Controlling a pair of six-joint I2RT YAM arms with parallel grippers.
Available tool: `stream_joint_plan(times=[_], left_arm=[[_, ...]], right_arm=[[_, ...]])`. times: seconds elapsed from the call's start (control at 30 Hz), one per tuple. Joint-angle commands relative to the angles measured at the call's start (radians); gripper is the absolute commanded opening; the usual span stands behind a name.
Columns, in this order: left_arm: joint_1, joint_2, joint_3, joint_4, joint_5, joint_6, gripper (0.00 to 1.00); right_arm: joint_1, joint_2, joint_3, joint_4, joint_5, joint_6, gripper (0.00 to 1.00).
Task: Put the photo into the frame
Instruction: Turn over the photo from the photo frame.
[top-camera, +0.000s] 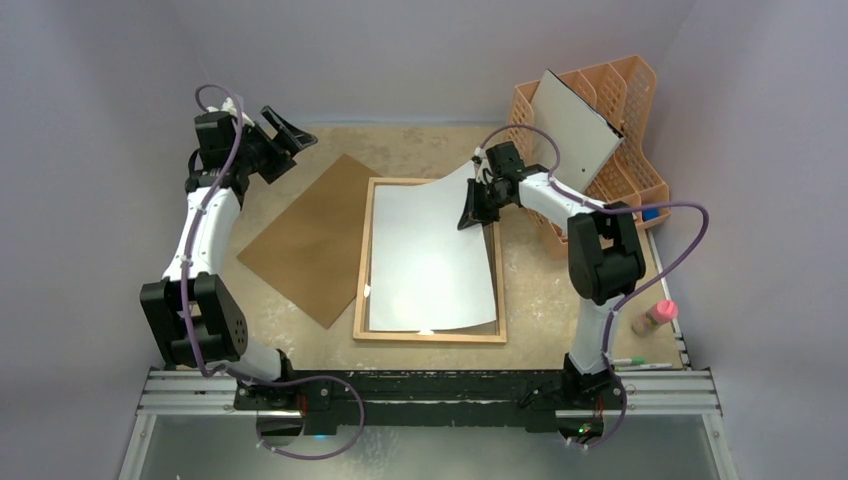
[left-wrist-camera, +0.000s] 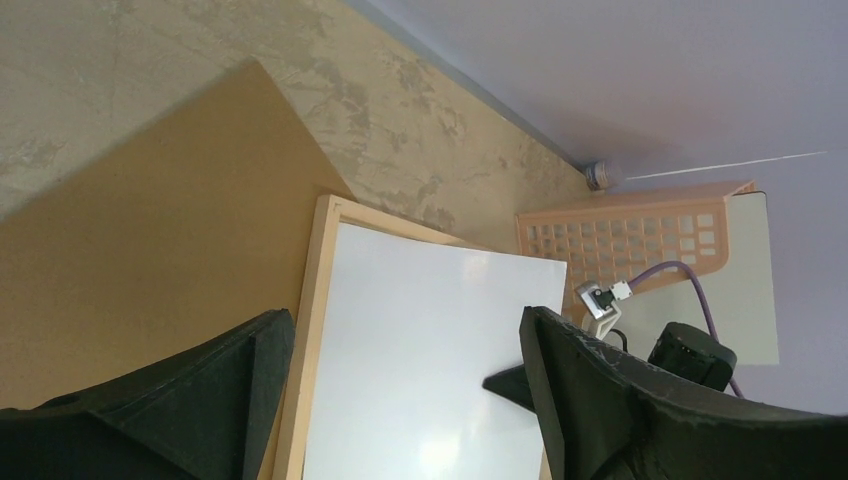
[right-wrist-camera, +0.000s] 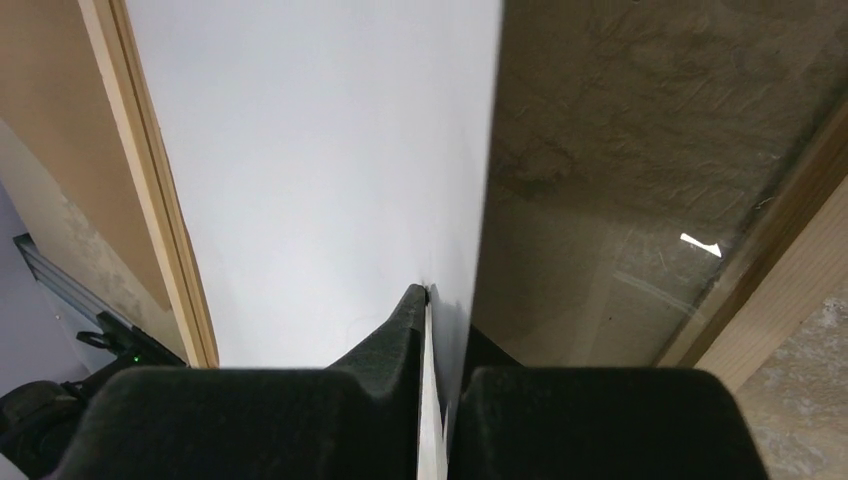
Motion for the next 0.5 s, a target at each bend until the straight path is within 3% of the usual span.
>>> stream_joint_plan(times=[0.0, 0.47], left_arm=[[-0.011, 0.027, -0.021, 0.092, 0.027, 0.021, 0.87], [-0.033, 0.093, -0.026, 0.118, 0.046, 0.009, 0.85]], right_arm=[[-0.003, 0.025, 0.003, 0.017, 0.02, 0.022, 0.08], [-0.003, -0.005, -0.077, 0.072, 0.034, 0.148, 0.07]])
